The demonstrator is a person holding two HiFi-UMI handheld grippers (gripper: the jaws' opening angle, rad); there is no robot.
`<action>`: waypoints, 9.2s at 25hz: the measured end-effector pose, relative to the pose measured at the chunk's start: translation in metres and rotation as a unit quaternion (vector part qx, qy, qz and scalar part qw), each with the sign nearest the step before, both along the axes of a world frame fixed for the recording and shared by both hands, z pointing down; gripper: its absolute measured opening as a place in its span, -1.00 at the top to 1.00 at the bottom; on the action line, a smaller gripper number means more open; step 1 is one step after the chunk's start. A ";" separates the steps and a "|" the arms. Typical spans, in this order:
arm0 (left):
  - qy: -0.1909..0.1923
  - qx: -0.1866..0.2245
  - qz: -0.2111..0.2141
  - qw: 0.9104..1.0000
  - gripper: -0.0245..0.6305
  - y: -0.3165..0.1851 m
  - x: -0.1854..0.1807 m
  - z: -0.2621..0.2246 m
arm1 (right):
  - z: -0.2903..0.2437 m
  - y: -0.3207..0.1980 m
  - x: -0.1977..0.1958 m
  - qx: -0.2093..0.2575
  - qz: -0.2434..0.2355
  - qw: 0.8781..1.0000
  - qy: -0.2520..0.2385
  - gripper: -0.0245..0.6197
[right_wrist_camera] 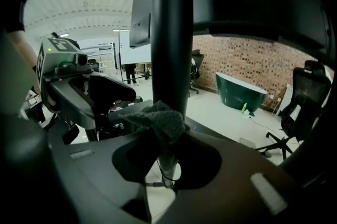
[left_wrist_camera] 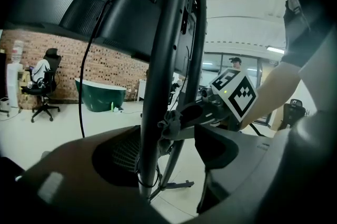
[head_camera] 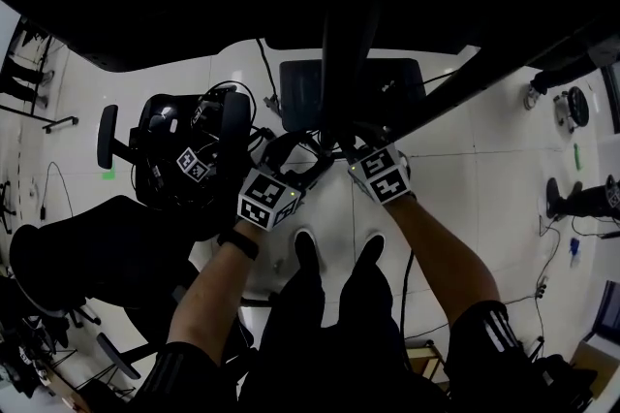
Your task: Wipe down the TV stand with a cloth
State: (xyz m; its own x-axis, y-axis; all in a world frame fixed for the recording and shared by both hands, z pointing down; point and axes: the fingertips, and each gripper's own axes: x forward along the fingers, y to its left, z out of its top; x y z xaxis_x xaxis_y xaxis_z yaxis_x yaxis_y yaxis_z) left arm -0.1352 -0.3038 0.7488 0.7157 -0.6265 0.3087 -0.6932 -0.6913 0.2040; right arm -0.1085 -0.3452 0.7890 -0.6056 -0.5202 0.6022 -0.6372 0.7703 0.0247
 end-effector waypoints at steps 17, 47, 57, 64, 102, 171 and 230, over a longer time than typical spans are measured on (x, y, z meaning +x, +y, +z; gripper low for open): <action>-0.020 -0.091 -0.029 0.995 -0.13 -0.005 0.001 0.164 | 0.177 0.000 0.002 -0.068 0.020 0.997 0.036 0.67; 0.003 0.185 0.042 0.982 -0.15 0.055 0.103 -0.255 | -0.292 0.064 0.105 0.158 -0.014 0.972 -0.172 0.71; 0.038 0.248 0.063 0.966 -0.15 0.046 0.152 -0.396 | -0.467 0.036 0.191 0.254 -0.035 0.949 -0.184 0.71; 0.032 0.320 0.079 0.944 -0.15 0.041 0.180 -0.495 | -0.591 0.018 0.224 0.348 -0.026 0.924 -0.159 0.71; 0.027 0.246 0.078 0.966 -0.15 0.008 0.186 -0.429 | -0.489 -0.038 0.218 0.256 -0.054 0.964 -0.047 0.68; -0.060 -0.073 0.038 0.995 -0.15 -0.024 0.187 0.146 | 0.141 -0.035 0.214 -0.057 0.058 0.997 0.006 0.63; 0.020 0.156 0.025 0.987 -0.14 0.426 0.066 -0.259 | -0.319 0.441 0.147 0.193 0.015 0.964 -0.183 0.74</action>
